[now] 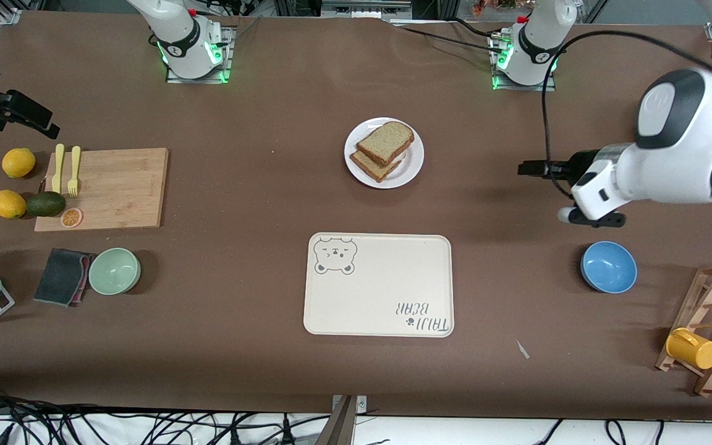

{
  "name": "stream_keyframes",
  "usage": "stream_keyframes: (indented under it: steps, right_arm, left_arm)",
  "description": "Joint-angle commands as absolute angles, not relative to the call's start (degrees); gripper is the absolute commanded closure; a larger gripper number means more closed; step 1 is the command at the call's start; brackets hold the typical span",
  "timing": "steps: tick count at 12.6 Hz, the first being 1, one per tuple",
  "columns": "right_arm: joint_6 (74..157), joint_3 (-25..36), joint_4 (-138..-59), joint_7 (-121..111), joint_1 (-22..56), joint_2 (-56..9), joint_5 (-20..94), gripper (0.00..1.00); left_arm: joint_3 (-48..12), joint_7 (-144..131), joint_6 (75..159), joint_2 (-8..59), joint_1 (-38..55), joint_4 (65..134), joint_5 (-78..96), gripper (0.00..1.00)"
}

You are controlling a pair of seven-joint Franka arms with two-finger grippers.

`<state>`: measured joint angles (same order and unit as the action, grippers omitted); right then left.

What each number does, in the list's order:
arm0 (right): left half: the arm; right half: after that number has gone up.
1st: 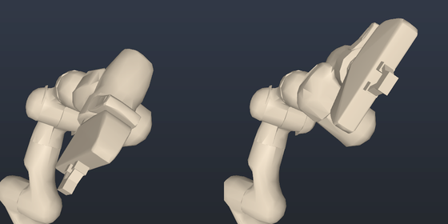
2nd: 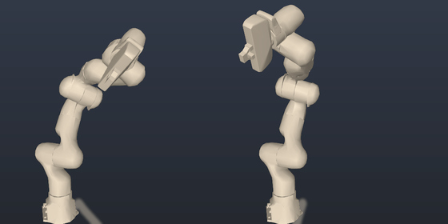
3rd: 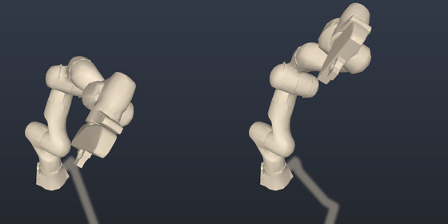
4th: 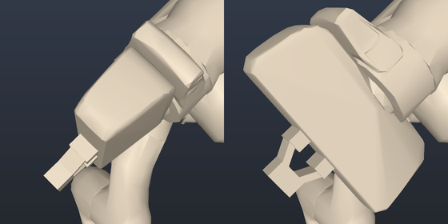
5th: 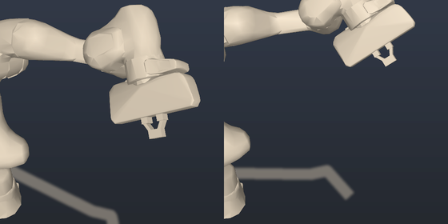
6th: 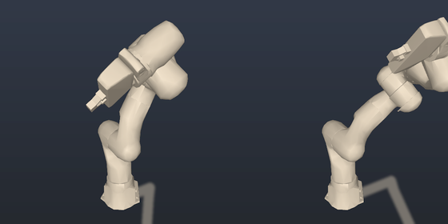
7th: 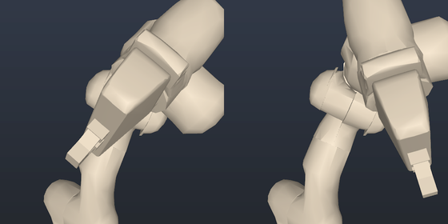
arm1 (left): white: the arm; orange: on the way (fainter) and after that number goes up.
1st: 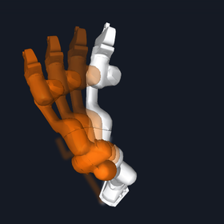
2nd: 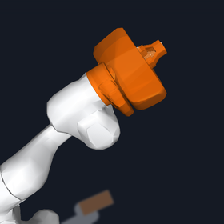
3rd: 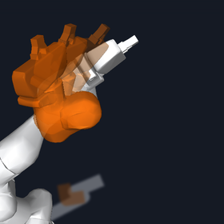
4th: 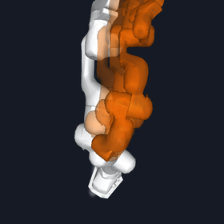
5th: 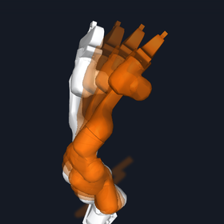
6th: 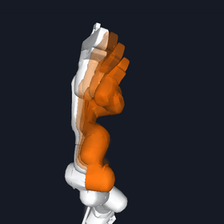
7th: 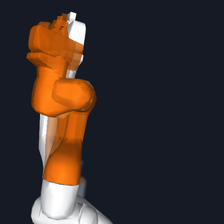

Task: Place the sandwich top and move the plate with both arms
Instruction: 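Reach the left gripper toward the rim of the white plate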

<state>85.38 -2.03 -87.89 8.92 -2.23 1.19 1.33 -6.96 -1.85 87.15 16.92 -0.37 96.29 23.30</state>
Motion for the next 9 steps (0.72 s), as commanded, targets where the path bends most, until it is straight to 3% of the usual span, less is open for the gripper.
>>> stream_keyframes:
  steps: [1,6,9]
  right_arm:
    - [83.93,-2.02,-86.04,9.49,-2.46,0.97,2.72,0.0]
    - [83.76,-0.27,-85.96,8.79,-2.64,1.84,3.25,0.0]
    - [83.76,-0.26,-85.87,8.96,-2.64,1.93,3.16,0.0]
  left_arm:
    - [-6.77,3.49,86.75,21.51,1.39,94.83,29.95,0.0]
    - [-7.2,20.73,92.88,29.17,6.76,96.93,31.99,0.0]
    - [-7.38,26.96,102.53,28.83,9.22,104.21,35.76,0.0]
